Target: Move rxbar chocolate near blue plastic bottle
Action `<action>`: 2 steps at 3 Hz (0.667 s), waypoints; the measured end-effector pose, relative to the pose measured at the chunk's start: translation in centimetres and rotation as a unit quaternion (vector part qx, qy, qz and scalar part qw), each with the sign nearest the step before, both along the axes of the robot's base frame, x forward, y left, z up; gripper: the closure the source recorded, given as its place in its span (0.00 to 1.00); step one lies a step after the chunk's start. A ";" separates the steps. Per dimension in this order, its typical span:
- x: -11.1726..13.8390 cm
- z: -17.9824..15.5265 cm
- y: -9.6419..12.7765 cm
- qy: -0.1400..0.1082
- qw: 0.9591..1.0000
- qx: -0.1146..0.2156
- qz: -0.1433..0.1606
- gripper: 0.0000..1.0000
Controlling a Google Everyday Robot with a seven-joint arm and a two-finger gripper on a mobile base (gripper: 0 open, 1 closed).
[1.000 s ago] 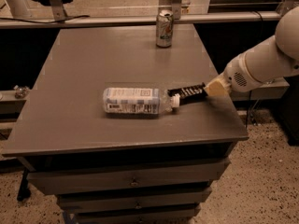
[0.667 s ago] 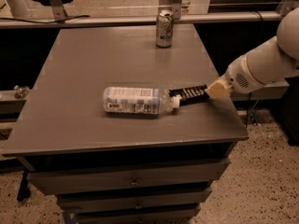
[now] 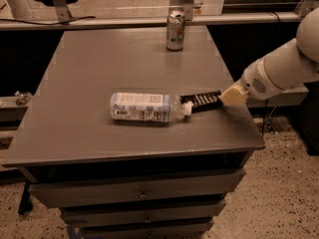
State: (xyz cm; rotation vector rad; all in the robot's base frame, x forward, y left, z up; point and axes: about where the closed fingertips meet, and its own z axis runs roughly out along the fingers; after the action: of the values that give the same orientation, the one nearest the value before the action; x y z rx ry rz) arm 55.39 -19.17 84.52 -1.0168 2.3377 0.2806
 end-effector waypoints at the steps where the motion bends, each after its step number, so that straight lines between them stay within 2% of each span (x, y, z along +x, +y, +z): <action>1: 0.3 0.5 0.2 -0.005 1.000 0.002 0.003 0.13; 2: 0.6 1.7 0.1 -0.017 1.000 0.004 0.003 0.00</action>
Offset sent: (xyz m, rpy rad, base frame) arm 0.0100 -0.0028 0.0309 0.0134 -0.0631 -0.0009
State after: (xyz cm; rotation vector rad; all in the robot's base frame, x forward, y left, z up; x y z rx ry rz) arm 55.95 -19.04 86.21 -1.0165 2.3018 0.2724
